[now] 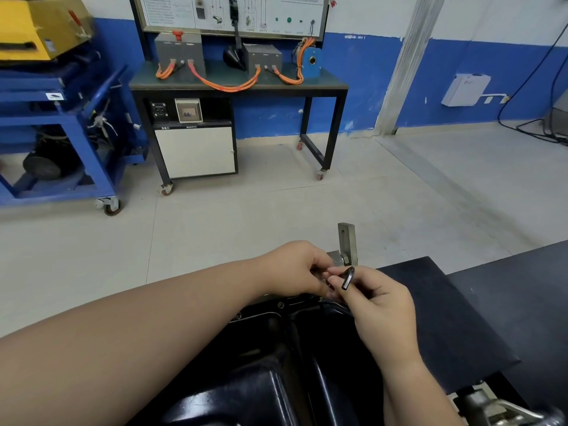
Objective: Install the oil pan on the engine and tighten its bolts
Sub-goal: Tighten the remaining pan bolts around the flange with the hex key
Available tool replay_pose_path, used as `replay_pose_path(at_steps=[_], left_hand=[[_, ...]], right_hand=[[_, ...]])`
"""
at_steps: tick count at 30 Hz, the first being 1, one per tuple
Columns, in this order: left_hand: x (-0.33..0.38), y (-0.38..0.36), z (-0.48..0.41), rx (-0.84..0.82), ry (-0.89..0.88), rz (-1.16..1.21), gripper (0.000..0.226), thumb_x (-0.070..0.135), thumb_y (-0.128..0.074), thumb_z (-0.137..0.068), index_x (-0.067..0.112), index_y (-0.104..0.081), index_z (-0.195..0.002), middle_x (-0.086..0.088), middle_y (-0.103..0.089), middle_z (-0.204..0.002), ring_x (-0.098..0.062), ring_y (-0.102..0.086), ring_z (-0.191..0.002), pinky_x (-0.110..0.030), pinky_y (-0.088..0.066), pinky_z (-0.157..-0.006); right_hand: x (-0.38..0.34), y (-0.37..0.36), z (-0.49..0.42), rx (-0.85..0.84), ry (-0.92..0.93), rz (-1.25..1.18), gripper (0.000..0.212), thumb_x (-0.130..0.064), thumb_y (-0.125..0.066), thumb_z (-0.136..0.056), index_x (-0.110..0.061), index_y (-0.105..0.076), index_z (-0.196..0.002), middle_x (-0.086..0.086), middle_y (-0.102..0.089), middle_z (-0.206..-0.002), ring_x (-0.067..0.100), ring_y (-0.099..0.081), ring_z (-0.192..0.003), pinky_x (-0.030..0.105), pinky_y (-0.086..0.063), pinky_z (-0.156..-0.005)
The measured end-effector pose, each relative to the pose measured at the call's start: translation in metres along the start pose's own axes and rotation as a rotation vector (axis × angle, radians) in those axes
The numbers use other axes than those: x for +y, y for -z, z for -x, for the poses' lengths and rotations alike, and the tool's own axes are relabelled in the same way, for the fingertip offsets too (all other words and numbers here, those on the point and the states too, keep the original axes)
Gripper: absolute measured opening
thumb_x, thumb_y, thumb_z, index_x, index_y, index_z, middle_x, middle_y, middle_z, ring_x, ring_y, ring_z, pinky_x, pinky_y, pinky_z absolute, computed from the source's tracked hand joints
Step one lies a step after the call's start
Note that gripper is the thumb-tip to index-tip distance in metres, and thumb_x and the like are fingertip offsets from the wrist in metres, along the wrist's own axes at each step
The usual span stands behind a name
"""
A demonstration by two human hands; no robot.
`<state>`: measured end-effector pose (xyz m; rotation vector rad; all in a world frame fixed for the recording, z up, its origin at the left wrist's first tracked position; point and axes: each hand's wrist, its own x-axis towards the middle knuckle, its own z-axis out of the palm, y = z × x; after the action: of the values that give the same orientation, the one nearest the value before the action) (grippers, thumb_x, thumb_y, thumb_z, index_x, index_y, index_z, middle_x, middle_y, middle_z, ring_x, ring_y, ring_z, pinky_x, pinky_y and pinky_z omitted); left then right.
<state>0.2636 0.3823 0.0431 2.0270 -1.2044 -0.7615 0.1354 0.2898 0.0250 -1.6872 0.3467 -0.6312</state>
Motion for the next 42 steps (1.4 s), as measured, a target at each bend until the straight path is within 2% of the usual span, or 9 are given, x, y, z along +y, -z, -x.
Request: replay_pose_path(at_steps=[6, 13, 16, 18, 25, 28, 31, 39, 42], left_hand=[[-0.003, 0.002, -0.001, 0.026, 0.029, -0.024, 0.033, 0.018, -0.074, -0.076, 0.025, -0.051, -0.054, 0.012, -0.041, -0.048, -0.001, -0.035, -0.048, -0.018, -0.03, -0.051], [0.0, 0.003, 0.001, -0.026, 0.001, 0.007, 0.025, 0.017, -0.073, -0.078, 0.028, -0.058, -0.06, 0.015, -0.046, -0.046, 0.001, -0.038, -0.049, -0.012, -0.03, -0.05], [0.0, 0.003, 0.002, -0.044, 0.003, -0.024, 0.006, 0.015, -0.07, -0.078, 0.014, -0.066, -0.074, 0.007, -0.049, -0.058, -0.005, -0.041, -0.056, -0.017, -0.033, -0.054], [0.0, 0.003, 0.003, -0.047, 0.007, -0.038, 0.006, 0.013, -0.069, -0.079, 0.008, -0.066, -0.08, 0.003, -0.049, -0.061, -0.007, -0.04, -0.057, -0.017, -0.032, -0.053], [0.002, 0.005, 0.006, -0.037, 0.008, -0.039, 0.01, 0.012, -0.066, -0.079, 0.016, -0.063, -0.071, 0.006, -0.044, -0.057, -0.009, -0.038, -0.058, -0.021, -0.031, -0.054], [0.002, 0.005, 0.006, -0.03, 0.014, -0.053, 0.029, 0.011, -0.066, -0.08, 0.026, -0.054, -0.058, 0.012, -0.042, -0.05, -0.002, -0.037, -0.051, -0.017, -0.031, -0.051], [0.001, 0.005, 0.006, -0.018, 0.032, -0.038, 0.039, 0.011, -0.066, -0.079, 0.028, -0.047, -0.049, 0.015, -0.041, -0.04, 0.002, -0.035, -0.043, -0.011, -0.027, -0.045], [0.005, 0.004, 0.006, 0.025, 0.042, -0.033, 0.047, 0.015, -0.066, -0.08, 0.042, -0.055, -0.043, 0.015, -0.039, -0.037, 0.0, -0.033, -0.04, -0.01, -0.025, -0.042], [0.004, 0.004, 0.006, 0.011, 0.058, -0.037, 0.042, 0.018, -0.068, -0.08, 0.038, -0.056, -0.045, 0.015, -0.039, -0.037, 0.0, -0.034, -0.04, -0.01, -0.025, -0.042]], right_hand=[[-0.003, 0.005, 0.001, -0.185, 0.105, -0.178, 0.025, -0.022, -0.06, -0.078, -0.011, -0.068, -0.099, 0.013, -0.069, -0.09, 0.013, -0.064, -0.077, 0.021, -0.051, -0.07], [0.001, 0.004, -0.001, -0.169, 0.087, -0.18, 0.039, -0.048, -0.077, -0.06, -0.014, -0.07, -0.079, 0.012, -0.066, -0.077, 0.02, -0.062, -0.07, 0.029, -0.052, -0.067], [-0.002, 0.002, 0.0, -0.121, 0.145, -0.063, 0.025, -0.041, -0.074, -0.058, -0.021, -0.068, -0.071, 0.014, -0.064, -0.073, 0.032, -0.06, -0.069, 0.045, -0.05, -0.066], [-0.003, 0.0, 0.0, -0.073, 0.183, 0.034, 0.022, -0.042, -0.071, -0.057, -0.022, -0.067, -0.067, 0.01, -0.064, -0.07, 0.025, -0.059, -0.067, 0.045, -0.049, -0.064], [-0.004, -0.009, -0.004, 0.065, 0.372, 0.312, 0.041, -0.049, -0.059, -0.073, -0.01, -0.061, -0.061, -0.002, -0.06, -0.058, 0.008, -0.055, -0.062, 0.011, -0.039, -0.057], [-0.005, -0.011, -0.004, 0.118, 0.463, 0.401, 0.043, -0.046, -0.057, -0.078, -0.007, -0.058, -0.059, -0.004, -0.055, -0.056, 0.006, -0.048, -0.061, 0.007, -0.034, -0.057], [-0.006, -0.014, -0.003, 0.144, 0.475, 0.399, 0.056, -0.056, -0.052, -0.083, -0.006, -0.057, -0.058, -0.005, -0.051, -0.054, 0.007, -0.046, -0.059, 0.009, -0.033, -0.055], [-0.003, -0.017, -0.005, 0.194, 0.344, 0.294, 0.049, -0.05, -0.058, -0.073, -0.004, -0.052, -0.057, -0.002, -0.049, -0.053, 0.008, -0.046, -0.059, 0.011, -0.033, -0.053], [0.0, -0.017, -0.006, 0.151, 0.277, 0.195, 0.05, -0.053, -0.059, -0.072, -0.005, -0.053, -0.06, 0.003, -0.051, -0.056, 0.013, -0.047, -0.06, 0.021, -0.038, -0.056]])
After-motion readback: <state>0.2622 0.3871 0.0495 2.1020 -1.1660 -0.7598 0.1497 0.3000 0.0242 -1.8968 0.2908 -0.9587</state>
